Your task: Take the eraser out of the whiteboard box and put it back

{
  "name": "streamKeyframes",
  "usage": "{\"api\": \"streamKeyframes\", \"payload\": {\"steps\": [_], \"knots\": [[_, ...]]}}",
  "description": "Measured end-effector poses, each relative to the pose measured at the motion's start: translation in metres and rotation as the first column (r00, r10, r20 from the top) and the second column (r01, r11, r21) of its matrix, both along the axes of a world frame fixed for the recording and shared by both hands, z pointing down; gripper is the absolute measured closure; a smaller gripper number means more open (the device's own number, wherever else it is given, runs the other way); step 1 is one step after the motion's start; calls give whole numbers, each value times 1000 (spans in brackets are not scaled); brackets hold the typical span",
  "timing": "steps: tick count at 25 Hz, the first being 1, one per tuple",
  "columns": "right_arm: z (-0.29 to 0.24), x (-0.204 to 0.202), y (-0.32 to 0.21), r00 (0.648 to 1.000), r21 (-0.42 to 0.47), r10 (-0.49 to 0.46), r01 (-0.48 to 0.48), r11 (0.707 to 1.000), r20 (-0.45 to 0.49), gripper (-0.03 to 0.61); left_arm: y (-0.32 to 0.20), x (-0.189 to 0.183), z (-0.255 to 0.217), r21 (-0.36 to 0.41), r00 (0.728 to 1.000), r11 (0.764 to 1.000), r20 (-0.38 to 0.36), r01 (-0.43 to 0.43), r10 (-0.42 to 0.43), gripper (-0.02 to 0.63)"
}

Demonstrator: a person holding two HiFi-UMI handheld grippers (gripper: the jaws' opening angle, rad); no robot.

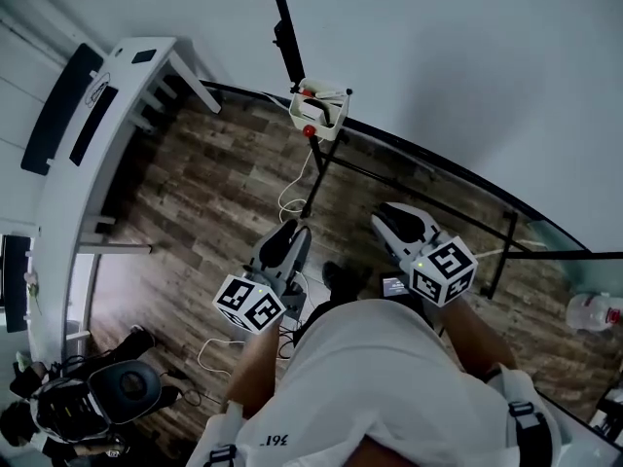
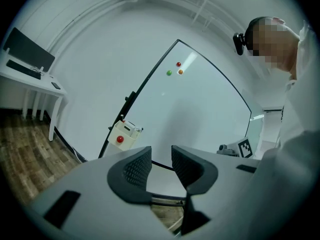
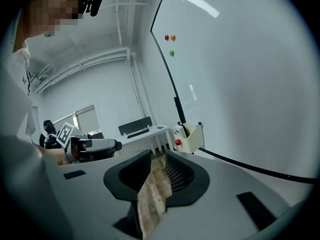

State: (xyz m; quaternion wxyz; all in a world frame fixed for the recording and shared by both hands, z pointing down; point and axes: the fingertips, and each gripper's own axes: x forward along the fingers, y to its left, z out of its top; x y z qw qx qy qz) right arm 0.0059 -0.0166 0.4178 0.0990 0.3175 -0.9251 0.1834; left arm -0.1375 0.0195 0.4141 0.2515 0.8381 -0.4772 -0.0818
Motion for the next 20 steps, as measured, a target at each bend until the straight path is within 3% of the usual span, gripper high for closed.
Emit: {"api": "streamKeyframes", "payload": {"steps": [8,20], "knots": [[1,-37,-29,999,0,40,-40,999,-8,488,-34,-35,7,-11,999,999,16,-44,44,482],[7,-40,-50,1000,-6,22,-22,1000,-17,488,-63,-28,16,5,996,998,66,-61,60,445]]}}
